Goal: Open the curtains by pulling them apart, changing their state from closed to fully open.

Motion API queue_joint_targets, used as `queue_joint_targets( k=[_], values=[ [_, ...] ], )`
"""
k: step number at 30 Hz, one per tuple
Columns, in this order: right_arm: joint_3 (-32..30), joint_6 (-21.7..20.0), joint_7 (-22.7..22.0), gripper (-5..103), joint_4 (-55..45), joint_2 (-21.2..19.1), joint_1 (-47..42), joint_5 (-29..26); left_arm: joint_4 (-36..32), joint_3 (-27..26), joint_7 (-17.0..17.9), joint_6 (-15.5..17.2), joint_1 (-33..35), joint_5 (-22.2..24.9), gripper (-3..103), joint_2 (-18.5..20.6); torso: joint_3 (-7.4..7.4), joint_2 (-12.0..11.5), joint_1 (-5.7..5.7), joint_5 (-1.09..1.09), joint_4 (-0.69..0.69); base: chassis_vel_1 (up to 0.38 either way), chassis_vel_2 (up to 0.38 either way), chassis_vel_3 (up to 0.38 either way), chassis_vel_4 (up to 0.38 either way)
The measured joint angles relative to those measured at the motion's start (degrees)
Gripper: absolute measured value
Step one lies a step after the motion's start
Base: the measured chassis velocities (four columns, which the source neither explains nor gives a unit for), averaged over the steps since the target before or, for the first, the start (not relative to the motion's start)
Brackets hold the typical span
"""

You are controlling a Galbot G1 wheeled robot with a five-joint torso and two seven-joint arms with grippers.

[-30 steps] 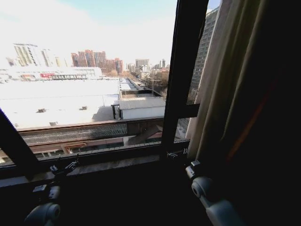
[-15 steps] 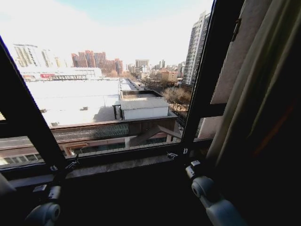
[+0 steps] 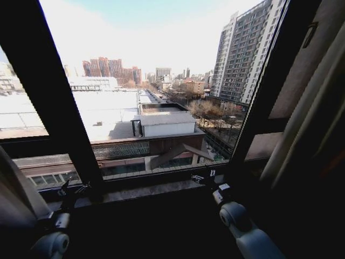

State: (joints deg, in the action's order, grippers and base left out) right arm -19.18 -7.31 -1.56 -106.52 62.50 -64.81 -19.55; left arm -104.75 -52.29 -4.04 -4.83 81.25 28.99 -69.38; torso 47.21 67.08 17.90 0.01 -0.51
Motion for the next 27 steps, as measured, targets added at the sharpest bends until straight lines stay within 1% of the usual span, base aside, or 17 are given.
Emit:
queue_joint_targets(
  k=[5,9,14,18,21,23,24,27],
  values=[
    [0.0,0.0,0.0,100,0.0,0.0,0.0,0.0,0.0,0.0,0.0,0.0,0.0,0.0,100,0.0,-0.01,0.0,-0.01,-0.03,0.01,0.379,0.331,-0.389,-0.313],
    [0.0,0.0,0.0,100,0.0,0.0,0.0,0.0,0.0,0.0,0.0,0.0,0.0,0.0,100,0.0,0.00,0.0,0.00,0.02,0.01,0.395,0.322,-0.392,-0.327],
    [0.0,0.0,0.0,100,0.0,0.0,0.0,0.0,0.0,0.0,0.0,0.0,0.0,0.0,100,0.0,0.00,0.0,0.00,-0.03,0.00,0.352,0.316,-0.363,-0.344],
    [0.0,0.0,0.0,100,0.0,0.0,0.0,0.0,0.0,0.0,0.0,0.0,0.0,0.0,100,0.0,0.00,0.0,0.00,0.02,0.01,0.364,0.338,-0.365,-0.359],
    [0.0,0.0,0.0,100,0.0,0.0,0.0,0.0,0.0,0.0,0.0,0.0,0.0,0.0,100,0.0,0.00,0.0,0.00,-0.01,0.00,0.323,0.317,-0.331,-0.335],
    [0.0,0.0,0.0,100,0.0,0.0,0.0,0.0,0.0,0.0,0.0,0.0,0.0,0.0,100,0.0,0.00,0.0,0.00,-0.02,0.01,0.243,0.275,-0.248,-0.258],
    [0.0,0.0,0.0,100,0.0,0.0,0.0,0.0,0.0,0.0,0.1,0.0,0.0,0.0,100,0.0,0.00,0.0,0.00,-0.02,0.03,0.176,0.177,-0.217,-0.173],
    [0.0,0.0,0.0,100,0.0,0.0,0.0,0.0,0.0,0.0,0.1,0.0,0.0,0.0,100,0.0,-0.01,0.0,0.00,-0.05,0.03,0.118,0.119,-0.090,-0.122]
  ],
)
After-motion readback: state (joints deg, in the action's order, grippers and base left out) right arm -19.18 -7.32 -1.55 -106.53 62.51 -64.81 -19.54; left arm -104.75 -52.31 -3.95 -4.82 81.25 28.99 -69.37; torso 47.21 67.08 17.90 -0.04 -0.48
